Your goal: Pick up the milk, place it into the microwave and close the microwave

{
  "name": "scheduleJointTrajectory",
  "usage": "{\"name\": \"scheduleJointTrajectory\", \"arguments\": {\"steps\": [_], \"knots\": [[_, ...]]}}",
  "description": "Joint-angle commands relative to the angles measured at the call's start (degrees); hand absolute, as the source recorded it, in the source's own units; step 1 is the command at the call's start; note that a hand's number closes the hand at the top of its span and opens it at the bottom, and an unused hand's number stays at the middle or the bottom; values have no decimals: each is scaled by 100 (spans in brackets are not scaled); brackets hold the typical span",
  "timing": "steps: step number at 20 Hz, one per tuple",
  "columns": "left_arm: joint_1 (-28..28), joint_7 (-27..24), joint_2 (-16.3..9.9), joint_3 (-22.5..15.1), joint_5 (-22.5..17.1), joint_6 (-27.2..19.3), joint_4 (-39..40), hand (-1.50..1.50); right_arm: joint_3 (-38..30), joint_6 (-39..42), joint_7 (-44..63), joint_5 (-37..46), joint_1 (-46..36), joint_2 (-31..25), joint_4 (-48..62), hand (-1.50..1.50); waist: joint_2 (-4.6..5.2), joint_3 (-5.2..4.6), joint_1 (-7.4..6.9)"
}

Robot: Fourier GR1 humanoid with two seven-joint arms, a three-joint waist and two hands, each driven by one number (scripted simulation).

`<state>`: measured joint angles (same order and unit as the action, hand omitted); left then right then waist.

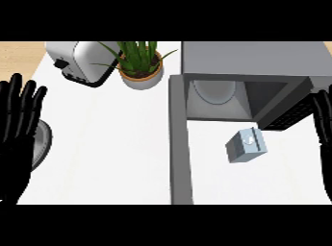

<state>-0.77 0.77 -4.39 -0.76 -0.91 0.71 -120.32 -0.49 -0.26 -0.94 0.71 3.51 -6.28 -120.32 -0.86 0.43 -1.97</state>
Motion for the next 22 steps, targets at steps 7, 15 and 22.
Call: {"name": "scheduleJointTrajectory", "arguments": {"steps": [7, 15, 22], "knots": [[350, 324, 410, 380, -1115, -56, 297, -150, 608, -21, 1159, 119, 409, 216, -887, -150, 68, -57, 197], [1484, -240, 433, -92, -1138, 153, 2, -150, 1180, -133, 1012, 644, 1115, 435, -1106, -150, 76, -43, 200], [2463, -1008, 436, -177, -1444, 621, -85, -150, 981, -85, 220, 463, 1485, 517, -343, -150, 76, -43, 182]]}}
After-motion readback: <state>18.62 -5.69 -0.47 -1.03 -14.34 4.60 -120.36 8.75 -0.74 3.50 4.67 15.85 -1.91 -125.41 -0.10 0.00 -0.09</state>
